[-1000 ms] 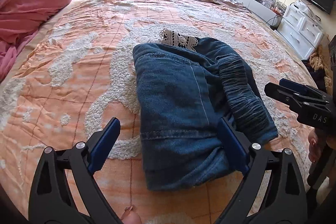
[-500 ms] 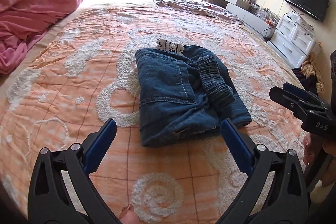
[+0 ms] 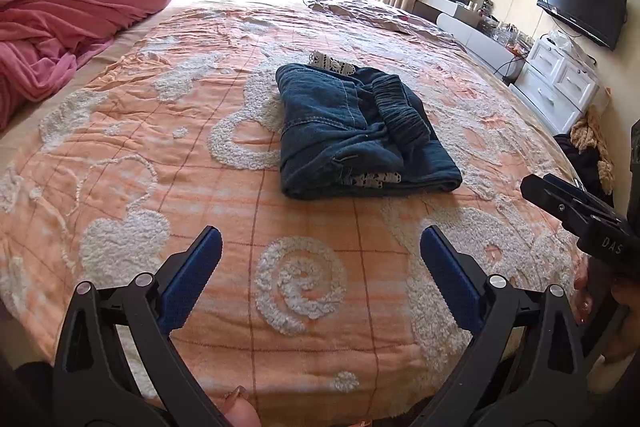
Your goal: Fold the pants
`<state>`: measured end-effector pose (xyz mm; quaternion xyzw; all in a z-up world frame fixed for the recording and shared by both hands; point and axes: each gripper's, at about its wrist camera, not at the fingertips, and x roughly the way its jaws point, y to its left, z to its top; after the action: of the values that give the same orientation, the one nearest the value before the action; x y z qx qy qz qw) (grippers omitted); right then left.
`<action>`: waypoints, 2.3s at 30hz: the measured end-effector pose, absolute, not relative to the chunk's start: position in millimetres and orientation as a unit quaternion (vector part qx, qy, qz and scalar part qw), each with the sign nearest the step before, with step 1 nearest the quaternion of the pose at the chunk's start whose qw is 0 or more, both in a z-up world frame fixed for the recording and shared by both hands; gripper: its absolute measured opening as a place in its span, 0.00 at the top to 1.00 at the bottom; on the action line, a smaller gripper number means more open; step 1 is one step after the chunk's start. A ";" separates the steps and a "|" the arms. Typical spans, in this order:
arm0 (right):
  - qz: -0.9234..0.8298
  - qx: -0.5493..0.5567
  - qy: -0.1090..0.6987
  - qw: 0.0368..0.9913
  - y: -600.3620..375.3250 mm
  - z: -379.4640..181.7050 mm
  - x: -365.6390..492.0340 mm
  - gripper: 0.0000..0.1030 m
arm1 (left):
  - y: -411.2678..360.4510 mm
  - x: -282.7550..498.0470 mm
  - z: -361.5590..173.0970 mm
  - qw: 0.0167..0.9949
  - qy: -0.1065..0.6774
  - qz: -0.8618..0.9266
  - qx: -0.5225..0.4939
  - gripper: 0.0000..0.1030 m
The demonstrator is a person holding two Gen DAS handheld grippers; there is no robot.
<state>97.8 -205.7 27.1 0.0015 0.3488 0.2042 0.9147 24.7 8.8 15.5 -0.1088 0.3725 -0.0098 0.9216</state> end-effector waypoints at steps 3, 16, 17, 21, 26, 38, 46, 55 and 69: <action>0.205 0.012 0.359 0.911 -209.4 20.3 85.2 0.05 | 5.9 13.2 10.5 0.920 0.376 -0.010 -0.110 0.09; 0.189 -0.002 0.363 0.913 -214.0 8.9 46.2 0.05 | -5.6 -12.1 -11.2 0.912 0.397 -0.011 -0.098 0.09; 0.190 -0.003 0.367 0.911 -212.7 6.9 47.4 0.05 | -6.1 -11.9 -11.6 0.912 0.397 -0.011 -0.097 0.09; 0.193 -0.005 0.369 0.909 -210.6 4.8 50.2 0.05 | -7.0 -9.1 -12.9 0.912 0.398 -0.017 -0.098 0.09; 0.197 -0.002 0.381 0.903 -206.8 -1.9 55.2 0.05 | -10.9 -6.5 -14.6 0.912 0.398 -0.024 -0.093 0.09; 0.184 -0.010 0.379 0.907 -206.1 -2.6 56.4 0.05 | -7.1 -3.6 -16.9 0.910 0.402 -0.019 -0.096 0.09; 0.181 -0.011 0.383 0.906 -207.2 -4.1 58.3 0.05 | -5.1 -4.2 -15.3 0.911 0.401 -0.014 -0.095 0.09; 0.178 -0.012 0.383 0.906 -208.0 -5.3 59.4 0.05 | -5.4 -4.5 -14.0 0.912 0.400 -0.016 -0.094 0.09; 0.179 -0.011 0.385 0.905 -209.1 -5.6 59.8 0.05 | -6.3 -4.8 -11.8 0.913 0.398 -0.020 -0.090 0.09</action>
<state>59.8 -209.1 -5.6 -0.0111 0.3854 0.1792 0.9051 -4.8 -6.3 -11.8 -0.0899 0.3979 -0.0199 0.9128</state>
